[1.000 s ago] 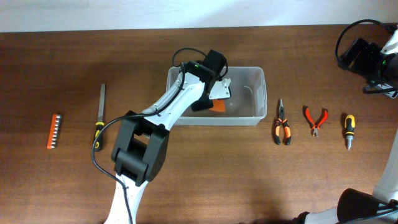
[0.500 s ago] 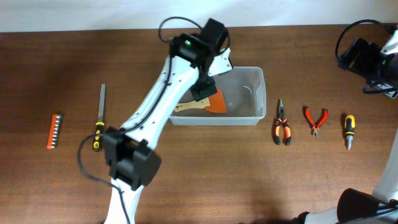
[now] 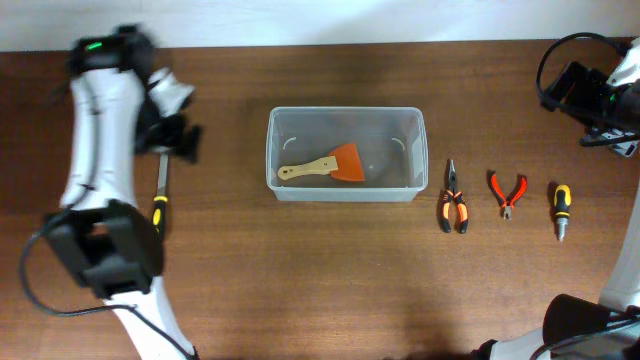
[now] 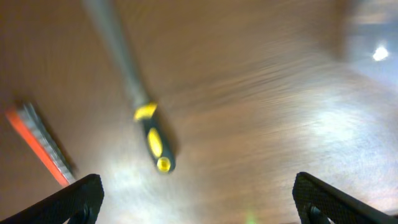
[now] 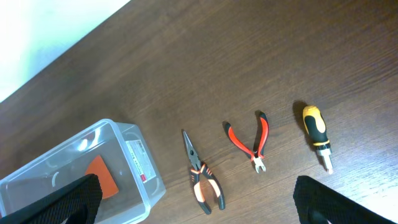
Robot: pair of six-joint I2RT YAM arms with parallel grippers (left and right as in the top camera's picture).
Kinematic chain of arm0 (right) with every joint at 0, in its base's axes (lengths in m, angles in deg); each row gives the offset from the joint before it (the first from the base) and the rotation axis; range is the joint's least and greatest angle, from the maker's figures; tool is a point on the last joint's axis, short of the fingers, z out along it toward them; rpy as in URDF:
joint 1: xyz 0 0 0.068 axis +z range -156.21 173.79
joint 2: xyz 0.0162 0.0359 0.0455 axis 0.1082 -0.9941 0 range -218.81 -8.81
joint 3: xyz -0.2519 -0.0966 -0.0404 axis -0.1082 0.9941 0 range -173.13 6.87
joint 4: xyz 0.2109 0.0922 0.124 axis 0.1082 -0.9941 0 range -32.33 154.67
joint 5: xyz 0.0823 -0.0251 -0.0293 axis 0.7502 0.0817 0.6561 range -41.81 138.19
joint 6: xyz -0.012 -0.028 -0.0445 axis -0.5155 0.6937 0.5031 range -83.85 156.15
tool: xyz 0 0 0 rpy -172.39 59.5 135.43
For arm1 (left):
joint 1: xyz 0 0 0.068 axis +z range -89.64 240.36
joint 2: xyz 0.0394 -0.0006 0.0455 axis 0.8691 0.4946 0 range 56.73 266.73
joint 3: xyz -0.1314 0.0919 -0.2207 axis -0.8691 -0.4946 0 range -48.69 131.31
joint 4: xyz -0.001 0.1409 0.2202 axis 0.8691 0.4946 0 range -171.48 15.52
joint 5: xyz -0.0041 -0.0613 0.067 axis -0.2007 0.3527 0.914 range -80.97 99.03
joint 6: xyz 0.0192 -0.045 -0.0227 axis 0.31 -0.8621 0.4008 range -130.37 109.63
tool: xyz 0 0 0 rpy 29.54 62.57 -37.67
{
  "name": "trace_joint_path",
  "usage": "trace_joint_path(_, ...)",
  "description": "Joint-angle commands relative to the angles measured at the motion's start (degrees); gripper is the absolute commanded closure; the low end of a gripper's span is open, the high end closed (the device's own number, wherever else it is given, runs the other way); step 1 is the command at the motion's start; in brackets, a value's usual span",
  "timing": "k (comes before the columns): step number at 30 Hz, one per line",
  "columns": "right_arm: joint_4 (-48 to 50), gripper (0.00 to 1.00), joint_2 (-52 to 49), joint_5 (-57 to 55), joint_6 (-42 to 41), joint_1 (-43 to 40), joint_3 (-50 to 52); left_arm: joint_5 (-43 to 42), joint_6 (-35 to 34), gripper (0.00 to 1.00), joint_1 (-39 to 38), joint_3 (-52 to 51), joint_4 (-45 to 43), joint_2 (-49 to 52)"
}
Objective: Pack container
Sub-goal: 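Move the left gripper to the yellow-handled file and grasp it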
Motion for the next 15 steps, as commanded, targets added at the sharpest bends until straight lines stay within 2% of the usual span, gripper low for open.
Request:
trace_joint_path(1, 0.2, 0.01, -0.2, -0.5, -0.3, 0.0, 0.3, -3.7, -6.8, 0.01, 7.2, -7.8, -1.9, -0.7)
trace_joint_path(6, 0.2, 0.01, -0.2, -0.5, -0.3, 0.0, 0.3, -3.8, -6.8, 0.0, 12.4, -18.4, -13.9, -0.7)
trace_joint_path(9, 0.2, 0.01, -0.2, -0.5, -0.3, 0.0, 0.3, -3.8, -7.2, 0.06, 12.7, -23.3, -18.5, -0.7)
trace_joint_path(15, 0.2, 0.01, -0.2, -0.5, -0.3, 0.0, 0.3, -1.4, -7.2, 0.06, 11.9, -30.7, -25.7, -0.7)
